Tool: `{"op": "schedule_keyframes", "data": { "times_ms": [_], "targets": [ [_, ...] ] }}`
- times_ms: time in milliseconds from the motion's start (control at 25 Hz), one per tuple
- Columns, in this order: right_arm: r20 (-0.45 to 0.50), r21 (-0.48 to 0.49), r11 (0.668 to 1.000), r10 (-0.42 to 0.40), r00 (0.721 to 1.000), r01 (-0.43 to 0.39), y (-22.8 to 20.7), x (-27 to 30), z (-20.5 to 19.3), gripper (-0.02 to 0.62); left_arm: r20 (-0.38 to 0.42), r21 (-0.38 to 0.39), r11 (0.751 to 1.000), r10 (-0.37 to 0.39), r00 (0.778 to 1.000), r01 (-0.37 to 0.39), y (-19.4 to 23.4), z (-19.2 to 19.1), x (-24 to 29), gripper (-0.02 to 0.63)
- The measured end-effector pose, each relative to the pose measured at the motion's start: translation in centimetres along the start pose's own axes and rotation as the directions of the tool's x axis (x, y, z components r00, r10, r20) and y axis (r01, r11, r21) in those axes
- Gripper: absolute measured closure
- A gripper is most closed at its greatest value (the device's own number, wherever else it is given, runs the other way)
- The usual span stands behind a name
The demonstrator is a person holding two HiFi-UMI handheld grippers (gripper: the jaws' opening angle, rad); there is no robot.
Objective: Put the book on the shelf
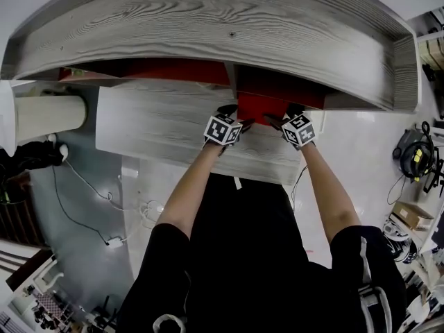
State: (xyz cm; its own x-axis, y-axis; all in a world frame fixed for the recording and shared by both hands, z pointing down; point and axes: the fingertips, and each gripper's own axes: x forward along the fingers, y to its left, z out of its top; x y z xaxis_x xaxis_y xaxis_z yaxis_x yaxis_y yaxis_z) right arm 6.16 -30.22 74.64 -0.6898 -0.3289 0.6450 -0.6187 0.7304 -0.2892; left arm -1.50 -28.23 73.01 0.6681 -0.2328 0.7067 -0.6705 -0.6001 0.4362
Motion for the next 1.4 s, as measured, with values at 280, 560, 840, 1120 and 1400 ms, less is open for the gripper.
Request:
{"op": "schedule_keyframes", "data": {
  "times_ms": [280,560,840,1120,1400],
  "targets": [
    [-0.005,-0.038,0.998,-0.05,0.999,0.049,-1.3,0.4,1.1,0.281,0.005,-0.033,0.999,-0.004,1.0,0.004,0.4,-0.5,0.1,0.285],
    [0.011,-0.032,0.994,-0.102,0.995,0.102,-2.2,1.0,1.9,0.276,0.002,-0.031,0.999,-0.026,1.0,0.026,0.2,-1.0,-0.2,0.285],
    [0.009,-0.035,0.987,-0.157,0.988,0.157,-3.1,1.5,2.3,0.262,-0.013,-0.014,0.999,-0.032,0.999,0.032,0.6,-1.6,-1.1,0.285],
    [0.005,-0.034,0.979,-0.2,0.98,0.2,-3.4,1.7,2.3,0.234,-0.022,-0.007,0.998,-0.068,0.997,0.068,-0.1,-1.6,0.0,0.285],
    [0.007,-0.024,0.98,-0.199,0.98,0.199,-3.3,2.0,2.5,0.227,-0.019,0.028,0.998,-0.052,0.998,0.052,-0.8,-0.9,3.4,0.285]
  ]
}}
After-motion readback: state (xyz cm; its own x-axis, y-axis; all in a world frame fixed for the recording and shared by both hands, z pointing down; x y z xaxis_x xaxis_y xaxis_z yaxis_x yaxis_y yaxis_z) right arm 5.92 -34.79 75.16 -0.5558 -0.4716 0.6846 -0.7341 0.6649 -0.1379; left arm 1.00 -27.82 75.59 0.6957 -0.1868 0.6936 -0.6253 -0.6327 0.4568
